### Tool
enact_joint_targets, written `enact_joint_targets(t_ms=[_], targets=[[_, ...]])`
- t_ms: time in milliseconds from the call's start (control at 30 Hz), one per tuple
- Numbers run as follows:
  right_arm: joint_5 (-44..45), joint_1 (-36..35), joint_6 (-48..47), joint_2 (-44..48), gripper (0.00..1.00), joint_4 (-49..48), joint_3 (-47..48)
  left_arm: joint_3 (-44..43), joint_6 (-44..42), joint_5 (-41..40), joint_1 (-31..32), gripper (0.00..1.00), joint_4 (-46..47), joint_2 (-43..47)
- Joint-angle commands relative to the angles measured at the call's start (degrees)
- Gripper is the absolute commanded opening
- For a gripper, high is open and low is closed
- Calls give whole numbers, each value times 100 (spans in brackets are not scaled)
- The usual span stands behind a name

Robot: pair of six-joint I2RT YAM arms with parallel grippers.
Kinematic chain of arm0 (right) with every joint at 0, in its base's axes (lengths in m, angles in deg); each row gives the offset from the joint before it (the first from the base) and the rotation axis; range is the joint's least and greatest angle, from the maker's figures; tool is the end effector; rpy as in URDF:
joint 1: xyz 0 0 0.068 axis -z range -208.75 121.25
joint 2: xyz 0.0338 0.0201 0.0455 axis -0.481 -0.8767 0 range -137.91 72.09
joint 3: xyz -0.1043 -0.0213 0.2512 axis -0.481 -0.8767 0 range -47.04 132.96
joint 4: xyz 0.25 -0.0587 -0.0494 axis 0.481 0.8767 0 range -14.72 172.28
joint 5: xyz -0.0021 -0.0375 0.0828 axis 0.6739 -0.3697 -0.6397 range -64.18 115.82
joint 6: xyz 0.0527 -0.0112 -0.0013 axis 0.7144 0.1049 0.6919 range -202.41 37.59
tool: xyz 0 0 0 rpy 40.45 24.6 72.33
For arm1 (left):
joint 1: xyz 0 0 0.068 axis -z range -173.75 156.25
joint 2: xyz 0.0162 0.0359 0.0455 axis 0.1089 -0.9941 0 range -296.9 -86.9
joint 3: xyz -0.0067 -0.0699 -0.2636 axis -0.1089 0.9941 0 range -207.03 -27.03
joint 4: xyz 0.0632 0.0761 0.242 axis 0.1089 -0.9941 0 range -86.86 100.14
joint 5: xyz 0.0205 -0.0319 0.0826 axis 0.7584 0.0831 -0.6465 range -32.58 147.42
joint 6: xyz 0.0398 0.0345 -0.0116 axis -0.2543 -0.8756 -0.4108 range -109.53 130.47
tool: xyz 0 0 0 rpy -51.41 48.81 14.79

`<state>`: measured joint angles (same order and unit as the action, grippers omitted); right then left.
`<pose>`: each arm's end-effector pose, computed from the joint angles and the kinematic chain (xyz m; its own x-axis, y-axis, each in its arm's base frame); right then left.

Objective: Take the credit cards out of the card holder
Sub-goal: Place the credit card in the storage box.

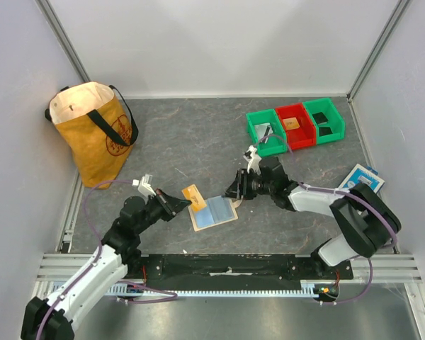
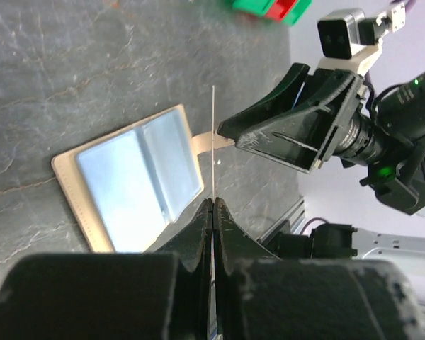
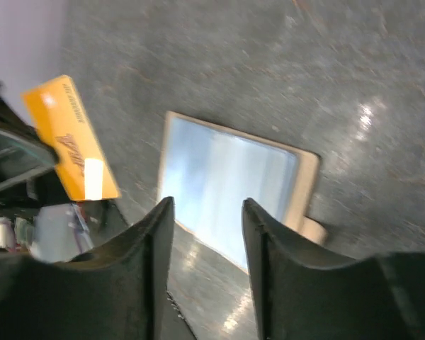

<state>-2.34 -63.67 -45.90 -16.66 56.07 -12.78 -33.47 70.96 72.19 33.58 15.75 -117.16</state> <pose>0.2293 0.1805 0.1520 -0.8689 0.0332 -0.4939 -0.3777 0.6004 0.7049 0.1231 -0.0738 0.1685 -0.7104 -0.5802 -0.3985 0.0829 0.4933 -0.8659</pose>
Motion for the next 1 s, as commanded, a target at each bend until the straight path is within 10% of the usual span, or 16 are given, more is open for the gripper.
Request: enact_joint_targets(t_ms=[0,467,967], targets=[[13,-76,689,630,55,-1074,-138,116,437,-386,-35,2,159,538],[-31,-657,2351,113,67,-4354,-385,-173,780,-202,-35,2,1882,12],[-180,-701,2457,-177,56,-4741,-280,-226,921,-132,-26,2,2374,-138]])
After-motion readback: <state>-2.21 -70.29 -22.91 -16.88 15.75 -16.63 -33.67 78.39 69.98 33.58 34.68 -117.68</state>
